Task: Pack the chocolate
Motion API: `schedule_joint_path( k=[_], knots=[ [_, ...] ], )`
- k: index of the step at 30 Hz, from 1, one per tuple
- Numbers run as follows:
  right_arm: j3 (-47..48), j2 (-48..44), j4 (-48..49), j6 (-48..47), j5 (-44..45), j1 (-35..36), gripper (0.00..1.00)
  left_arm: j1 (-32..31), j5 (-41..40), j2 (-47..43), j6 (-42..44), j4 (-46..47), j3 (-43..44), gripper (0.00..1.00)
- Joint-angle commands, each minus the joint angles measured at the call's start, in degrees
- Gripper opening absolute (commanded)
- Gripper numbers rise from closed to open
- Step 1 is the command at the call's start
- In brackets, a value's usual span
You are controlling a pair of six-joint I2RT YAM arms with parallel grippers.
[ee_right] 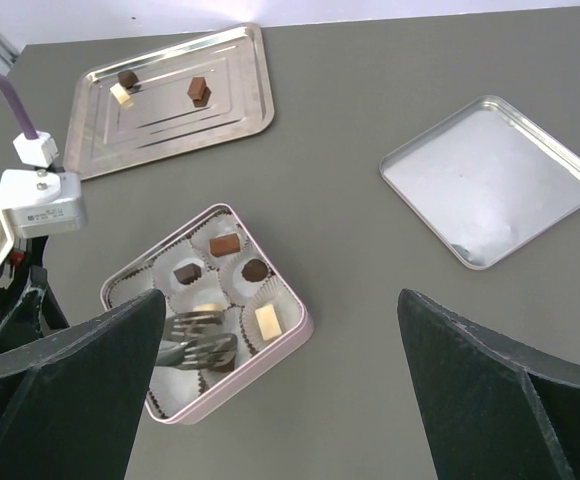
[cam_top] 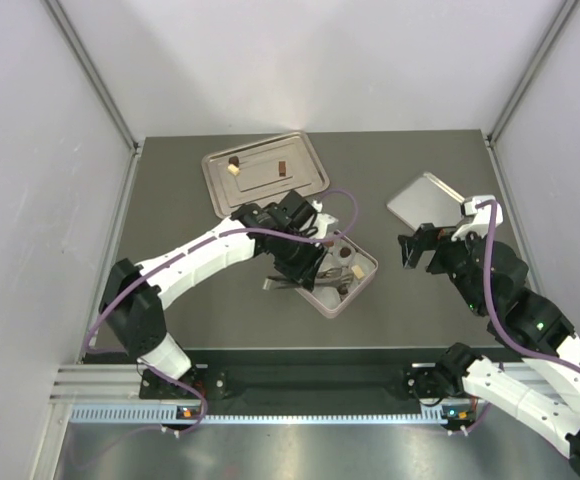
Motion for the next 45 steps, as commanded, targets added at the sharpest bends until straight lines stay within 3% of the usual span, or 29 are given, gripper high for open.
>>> schedule_joint_path(
  k=[1,9,17,29,45],
  knots=[
    [2.6,-0.3,-0.2,-0.4,1.3,-0.6,1.00,-0.3,-0.8,-0.2,0.8,2.0,4.1,0.49],
    [2.2,0.1,0.3,-0.5,1.3,-0.6,1.00,-0.3,-5.9,0.7,-0.3,2.0,12.6,0.48],
    [1.6,0.6,1.6,-1.1,1.3,-0.7,1.00,2.9,-24.2,0.8,-1.6,4.0,20.1,0.50],
    [-0.6,1.9,4.6,-1.9,0.2,-0.7,1.00,18.4,-25.5,12.9,-2.6,11.9,24.2,0.47],
    [-1.4,3.8,7.0,-4.6,1.1,-0.6,1.00,21.6,-29.6,28.0,-3.8,16.7,29.1,0.47]
  ],
)
